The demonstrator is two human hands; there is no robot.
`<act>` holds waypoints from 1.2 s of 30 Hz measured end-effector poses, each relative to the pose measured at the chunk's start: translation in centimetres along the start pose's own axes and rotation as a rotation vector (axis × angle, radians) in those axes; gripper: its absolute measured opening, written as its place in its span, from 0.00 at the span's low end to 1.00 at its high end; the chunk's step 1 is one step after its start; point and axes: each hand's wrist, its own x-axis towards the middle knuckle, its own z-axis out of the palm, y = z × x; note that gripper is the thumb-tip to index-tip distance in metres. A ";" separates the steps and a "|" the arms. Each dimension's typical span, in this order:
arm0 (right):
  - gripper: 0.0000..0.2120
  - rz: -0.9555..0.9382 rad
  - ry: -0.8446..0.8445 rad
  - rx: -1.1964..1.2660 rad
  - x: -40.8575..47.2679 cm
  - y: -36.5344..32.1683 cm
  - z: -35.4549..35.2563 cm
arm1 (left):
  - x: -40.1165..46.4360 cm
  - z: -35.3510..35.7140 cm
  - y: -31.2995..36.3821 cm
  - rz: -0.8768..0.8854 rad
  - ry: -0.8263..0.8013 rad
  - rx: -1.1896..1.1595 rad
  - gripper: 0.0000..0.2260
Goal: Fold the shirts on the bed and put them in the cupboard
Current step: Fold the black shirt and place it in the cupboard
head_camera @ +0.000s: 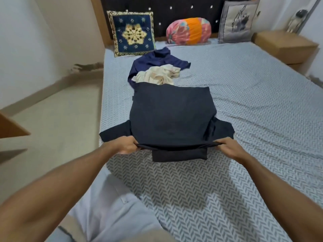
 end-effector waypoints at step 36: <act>0.20 -0.453 0.033 -0.669 -10.9 1.8 14.3 | -2.7 17.7 6.4 0.447 0.144 0.388 0.16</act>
